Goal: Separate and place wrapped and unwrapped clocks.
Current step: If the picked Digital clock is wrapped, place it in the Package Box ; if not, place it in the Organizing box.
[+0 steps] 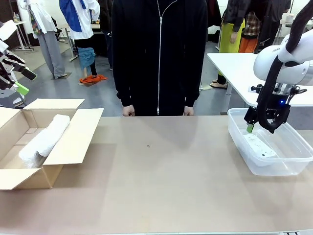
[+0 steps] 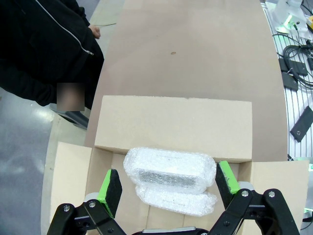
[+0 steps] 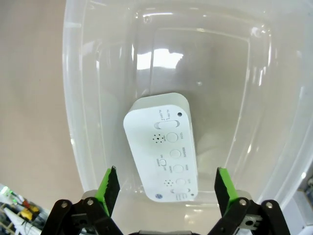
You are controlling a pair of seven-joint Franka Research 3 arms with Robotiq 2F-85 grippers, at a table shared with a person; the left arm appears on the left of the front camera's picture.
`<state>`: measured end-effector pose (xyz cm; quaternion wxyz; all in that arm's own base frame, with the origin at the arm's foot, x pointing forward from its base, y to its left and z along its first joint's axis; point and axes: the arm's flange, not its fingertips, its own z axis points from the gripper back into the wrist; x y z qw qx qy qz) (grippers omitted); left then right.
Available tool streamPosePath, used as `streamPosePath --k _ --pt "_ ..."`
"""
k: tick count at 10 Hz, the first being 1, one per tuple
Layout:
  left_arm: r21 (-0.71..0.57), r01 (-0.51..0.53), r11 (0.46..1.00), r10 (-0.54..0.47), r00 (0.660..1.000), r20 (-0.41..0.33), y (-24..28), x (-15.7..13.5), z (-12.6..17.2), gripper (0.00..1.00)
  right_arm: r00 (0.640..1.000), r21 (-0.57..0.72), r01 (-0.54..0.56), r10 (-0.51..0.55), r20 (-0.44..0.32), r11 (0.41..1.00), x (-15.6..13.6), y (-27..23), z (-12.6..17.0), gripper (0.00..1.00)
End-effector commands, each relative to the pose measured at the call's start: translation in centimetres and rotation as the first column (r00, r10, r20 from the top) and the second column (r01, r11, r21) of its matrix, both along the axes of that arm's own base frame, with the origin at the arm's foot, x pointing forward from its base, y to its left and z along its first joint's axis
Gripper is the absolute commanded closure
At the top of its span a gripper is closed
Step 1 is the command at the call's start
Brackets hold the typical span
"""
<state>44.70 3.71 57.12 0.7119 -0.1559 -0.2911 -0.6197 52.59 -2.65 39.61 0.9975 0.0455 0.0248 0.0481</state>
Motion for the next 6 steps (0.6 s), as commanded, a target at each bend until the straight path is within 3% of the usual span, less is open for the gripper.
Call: streamPosePath --k 1,6 --pt "0.000 0.009 1.000 -0.009 1.000 0.003 0.1 -0.1 0.1 0.00 1.000 -0.019 -0.003 0.003 0.031 1.000 -1.0 0.3 2.1 0.00" --pt "0.000 0.009 1.000 -0.009 1.000 0.003 0.1 -0.1 0.1 0.00 0.994 -0.054 -0.001 0.007 0.106 0.999 -3.1 1.0 6.5 0.00"
